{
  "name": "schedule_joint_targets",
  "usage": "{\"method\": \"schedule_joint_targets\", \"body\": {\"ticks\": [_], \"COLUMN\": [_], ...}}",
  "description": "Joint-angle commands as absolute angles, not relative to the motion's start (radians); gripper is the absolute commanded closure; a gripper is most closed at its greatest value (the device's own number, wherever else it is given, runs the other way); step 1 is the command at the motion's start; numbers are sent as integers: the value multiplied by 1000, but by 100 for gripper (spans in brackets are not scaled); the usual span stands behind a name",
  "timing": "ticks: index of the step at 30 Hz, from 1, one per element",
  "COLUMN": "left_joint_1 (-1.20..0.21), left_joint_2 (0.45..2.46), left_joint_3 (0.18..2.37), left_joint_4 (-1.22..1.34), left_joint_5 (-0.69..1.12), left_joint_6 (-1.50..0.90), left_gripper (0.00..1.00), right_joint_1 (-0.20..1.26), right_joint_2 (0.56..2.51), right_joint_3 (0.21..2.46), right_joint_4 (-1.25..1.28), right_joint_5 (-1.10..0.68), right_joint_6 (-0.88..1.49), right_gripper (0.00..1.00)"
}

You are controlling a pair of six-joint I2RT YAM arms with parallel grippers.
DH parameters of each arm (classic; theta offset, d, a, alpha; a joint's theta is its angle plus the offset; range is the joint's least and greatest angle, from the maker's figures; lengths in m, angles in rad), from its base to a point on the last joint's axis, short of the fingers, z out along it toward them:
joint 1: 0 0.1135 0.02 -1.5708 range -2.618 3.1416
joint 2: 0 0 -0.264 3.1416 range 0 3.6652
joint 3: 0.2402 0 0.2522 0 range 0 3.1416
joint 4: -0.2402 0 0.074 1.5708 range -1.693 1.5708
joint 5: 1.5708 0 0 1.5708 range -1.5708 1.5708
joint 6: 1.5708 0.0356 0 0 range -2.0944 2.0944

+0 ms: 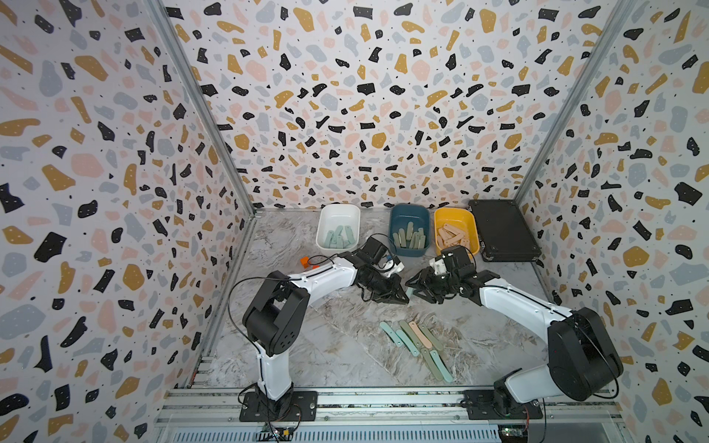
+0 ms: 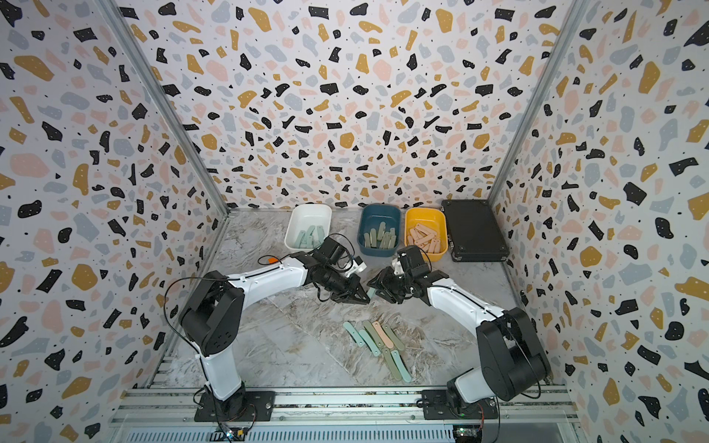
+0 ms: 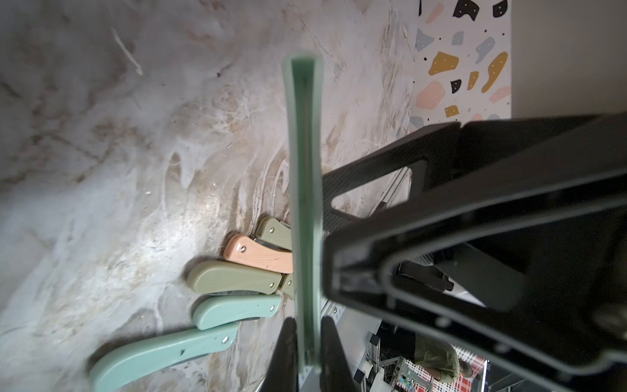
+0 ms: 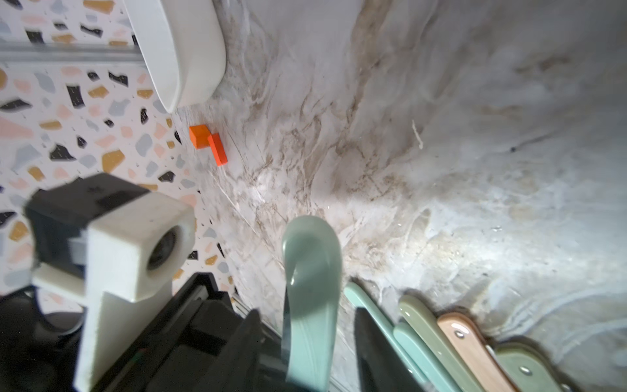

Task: Place the fruit knives into the storage box by color
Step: Pick up the fruit knife from the center of the board, then place the fruit knife in the storage box.

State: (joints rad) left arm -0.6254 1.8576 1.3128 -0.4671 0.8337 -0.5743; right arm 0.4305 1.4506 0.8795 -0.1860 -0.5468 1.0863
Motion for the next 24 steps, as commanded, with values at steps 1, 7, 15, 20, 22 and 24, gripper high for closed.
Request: {"method": "schedule_joint_targets", "body": {"ticks": [1,7,15,20,22,24], "left_joint_1": [-510,-306,-210,-206,-205,-202], "left_joint_2": [1872,1968,2340,2507,2535,2554], "left_joint_3": [1399,1631,2217,2508,2535,2534], "left_joint_4": [-544,-757,-1141,-1247,-1243,-1218], "left_joint_5": [755,613,381,296,261,258], "left_joint_6": [-545,-476,-337,-303,-294,-287], "left_gripper": [100,100,100,100,100,92], "right_joint_1": [390,388,389,389,390,390], "right_joint_2": [1405,1389,1383,1349,1341,1332], "right_joint_3": [874,883,890,876,869,860], "right_joint_4": [-276,-428,-568,-614,-632,-648], "right_joint_5": [-527,-387,-329,-310,-305,-303], "right_joint_6": [892,646,511,481,473,468], "right_gripper": [32,13,14,14,15,18]}}
